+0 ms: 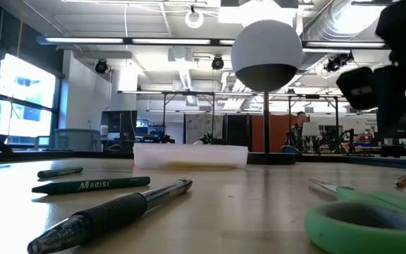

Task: Pick & place school supplies into a supply box
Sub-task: Put the orange pencil into the transparent supply box

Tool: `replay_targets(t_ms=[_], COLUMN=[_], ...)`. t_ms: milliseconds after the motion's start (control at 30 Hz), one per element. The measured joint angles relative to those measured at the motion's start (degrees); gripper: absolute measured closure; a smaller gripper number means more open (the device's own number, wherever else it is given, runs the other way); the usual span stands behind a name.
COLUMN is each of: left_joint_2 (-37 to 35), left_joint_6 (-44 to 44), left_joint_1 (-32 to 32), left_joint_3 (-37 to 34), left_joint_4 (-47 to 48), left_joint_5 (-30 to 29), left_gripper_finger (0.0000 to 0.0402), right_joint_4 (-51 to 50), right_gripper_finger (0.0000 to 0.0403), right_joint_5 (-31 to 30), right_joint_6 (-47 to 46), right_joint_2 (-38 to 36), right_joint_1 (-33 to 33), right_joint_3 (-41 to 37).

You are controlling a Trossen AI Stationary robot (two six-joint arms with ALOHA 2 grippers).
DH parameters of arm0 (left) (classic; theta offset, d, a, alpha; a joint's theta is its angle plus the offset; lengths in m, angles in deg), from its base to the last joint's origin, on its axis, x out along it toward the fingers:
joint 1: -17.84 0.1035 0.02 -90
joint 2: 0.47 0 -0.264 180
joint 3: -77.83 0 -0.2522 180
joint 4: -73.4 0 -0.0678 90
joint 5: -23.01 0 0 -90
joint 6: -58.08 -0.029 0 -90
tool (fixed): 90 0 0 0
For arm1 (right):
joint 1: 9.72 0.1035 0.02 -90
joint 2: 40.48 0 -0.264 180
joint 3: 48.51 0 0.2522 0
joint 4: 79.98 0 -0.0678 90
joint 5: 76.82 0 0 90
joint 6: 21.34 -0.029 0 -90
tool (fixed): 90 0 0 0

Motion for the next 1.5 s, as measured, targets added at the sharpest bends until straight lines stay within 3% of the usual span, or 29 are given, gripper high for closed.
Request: replay_targets(t_ms=[167, 300, 533, 867, 1067, 1267, 1500], left_joint_2=[0.0, 0.0, 0.0, 0.0, 0.0, 0.0, 0.0], left_joint_6=[0.0, 0.02, -0.46, -0.59, -0.59, -0.61, -0.61], left_joint_1=[0.0, 0.0, 0.0, 0.0, 0.0, 0.0, 0.0], left_joint_3=[0.0, 0.0, 0.0, 0.0, 0.0, 0.02, 0.0], left_joint_4=[-1.22, -2.17, -2.15, -2.13, -2.1, -2.08, -2.09], left_joint_5=[0.0, 0.07, 0.24, 0.35, 0.44, 0.24, 0.23], left_gripper_finger=[0.0284, 0.0284, 0.0284, 0.0284, 0.0284, 0.0284, 0.0284], right_joint_4=[-7.35, -7.51, -8.08, -2.42, -0.74, 5.43, 9.72], right_gripper_finger=[0.0295, 0.0295, 0.0295, 0.0295, 0.0298, 0.0328, 0.0389], right_joint_5=[-2.21, 0.32, -1.05, -0.04, -0.74, -2.56, -6.29], right_joint_6=[1.01, 0.7, 0.1, 1.08, 3.93, 8.64, 14.18], right_joint_2=[0.8, 0.8, 1.77, 13.0, 15.73, 16.45, 16.62], right_joint_1=[-1.96, -2.82, -2.83, -2.9, -3.23, -5.13, -10.94], right_joint_3=[-0.36, -0.34, -0.29, -0.07, 0.0, -0.24, -0.4])
